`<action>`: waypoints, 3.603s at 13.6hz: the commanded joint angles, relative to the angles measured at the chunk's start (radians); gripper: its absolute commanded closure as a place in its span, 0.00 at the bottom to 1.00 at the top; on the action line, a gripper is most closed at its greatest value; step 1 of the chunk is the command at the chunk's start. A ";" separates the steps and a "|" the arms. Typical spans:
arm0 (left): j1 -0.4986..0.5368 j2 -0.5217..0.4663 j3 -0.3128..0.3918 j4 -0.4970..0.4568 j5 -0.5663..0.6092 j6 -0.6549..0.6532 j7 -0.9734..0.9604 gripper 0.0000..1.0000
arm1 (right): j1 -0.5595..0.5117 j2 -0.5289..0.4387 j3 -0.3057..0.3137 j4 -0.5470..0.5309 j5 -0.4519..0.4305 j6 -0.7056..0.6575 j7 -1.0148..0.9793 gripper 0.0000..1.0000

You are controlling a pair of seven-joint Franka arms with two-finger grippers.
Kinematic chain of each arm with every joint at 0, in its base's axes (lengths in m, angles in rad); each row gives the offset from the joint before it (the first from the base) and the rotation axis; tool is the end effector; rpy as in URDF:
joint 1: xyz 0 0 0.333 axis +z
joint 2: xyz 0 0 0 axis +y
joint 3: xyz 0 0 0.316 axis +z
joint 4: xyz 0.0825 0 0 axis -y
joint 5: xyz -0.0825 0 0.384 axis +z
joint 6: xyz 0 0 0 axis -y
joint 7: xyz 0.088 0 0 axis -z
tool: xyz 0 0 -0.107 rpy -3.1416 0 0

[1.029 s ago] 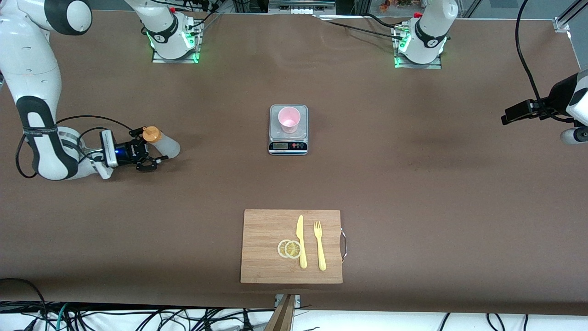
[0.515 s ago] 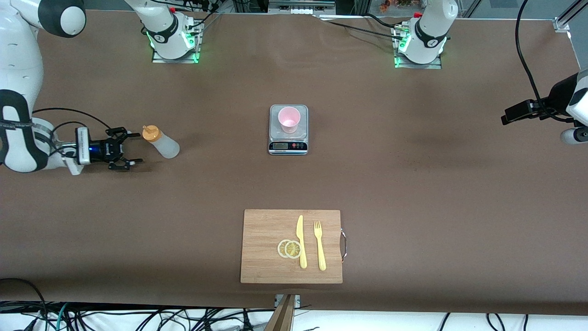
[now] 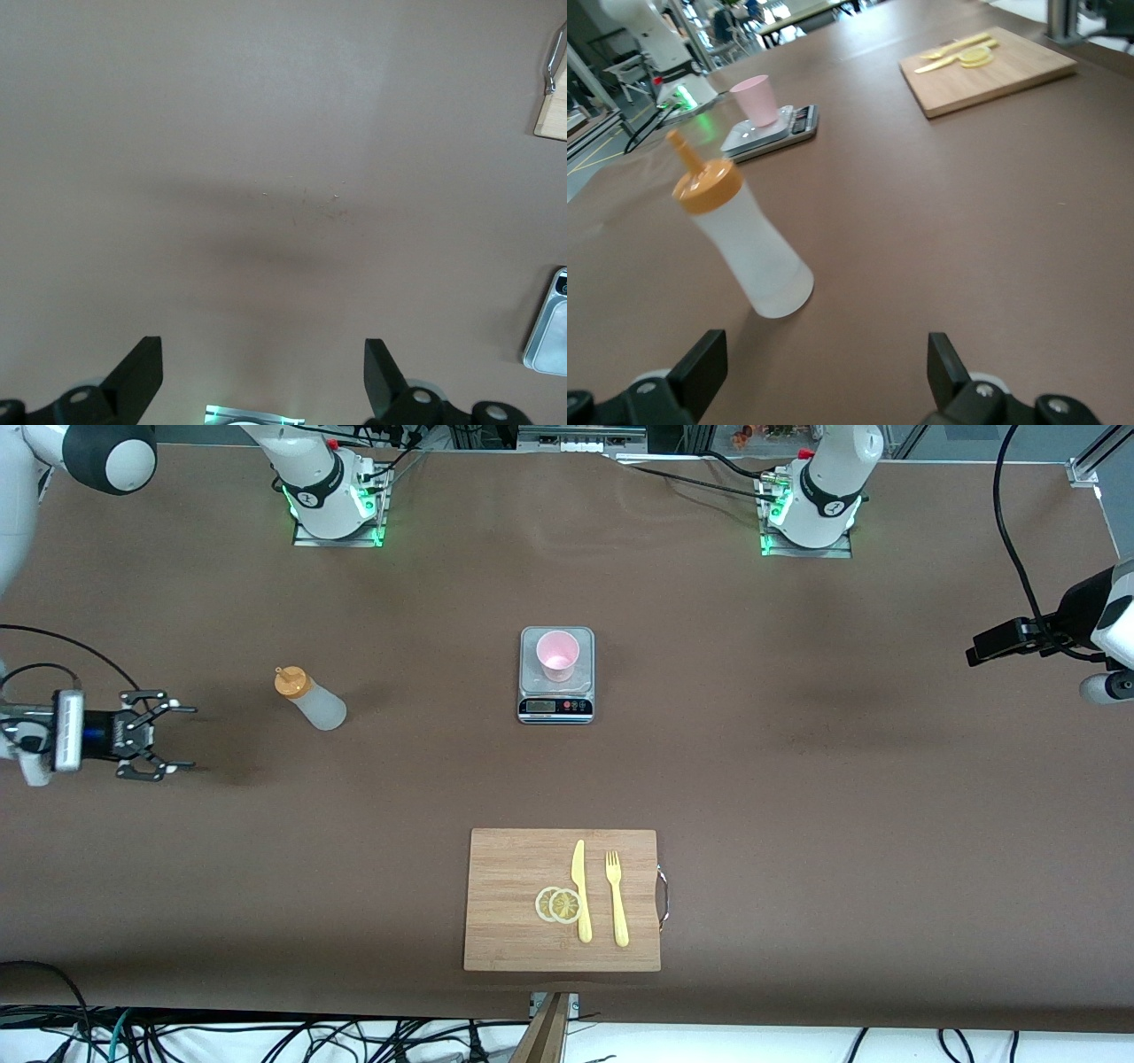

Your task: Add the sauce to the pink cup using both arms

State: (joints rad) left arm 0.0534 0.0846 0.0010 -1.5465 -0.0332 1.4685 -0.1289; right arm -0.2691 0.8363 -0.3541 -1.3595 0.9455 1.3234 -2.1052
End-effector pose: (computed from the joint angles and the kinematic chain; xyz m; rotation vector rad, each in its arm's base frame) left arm 0.5661 0.0270 0.5803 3.0912 0.2830 -0.2547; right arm 0.6111 -0.2545 0.2292 -1.7333 -1.3264 -0.5923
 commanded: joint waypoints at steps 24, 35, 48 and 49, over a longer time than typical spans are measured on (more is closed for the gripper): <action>0.000 0.003 0.002 0.014 -0.024 0.026 -0.005 0.00 | 0.287 -0.457 0.250 0.119 -0.613 -0.026 1.942 0.00; 0.000 -0.009 0.002 0.020 -0.017 0.038 -0.005 0.00 | 0.280 -0.555 0.248 0.060 -0.955 0.161 1.803 0.00; 0.000 -0.009 0.001 0.016 -0.019 0.036 -0.006 0.00 | 0.284 -0.740 0.263 -0.136 -0.965 0.072 2.013 0.00; 0.000 -0.009 0.001 0.016 -0.019 0.036 -0.006 0.00 | 0.284 -0.740 0.270 -0.138 -0.970 0.076 2.006 0.00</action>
State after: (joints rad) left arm 0.0531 0.0816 0.0010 -1.5347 -0.0332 1.5072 -0.1290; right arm 0.0183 0.1499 -0.1062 -1.4335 -0.0091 1.3904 -0.1225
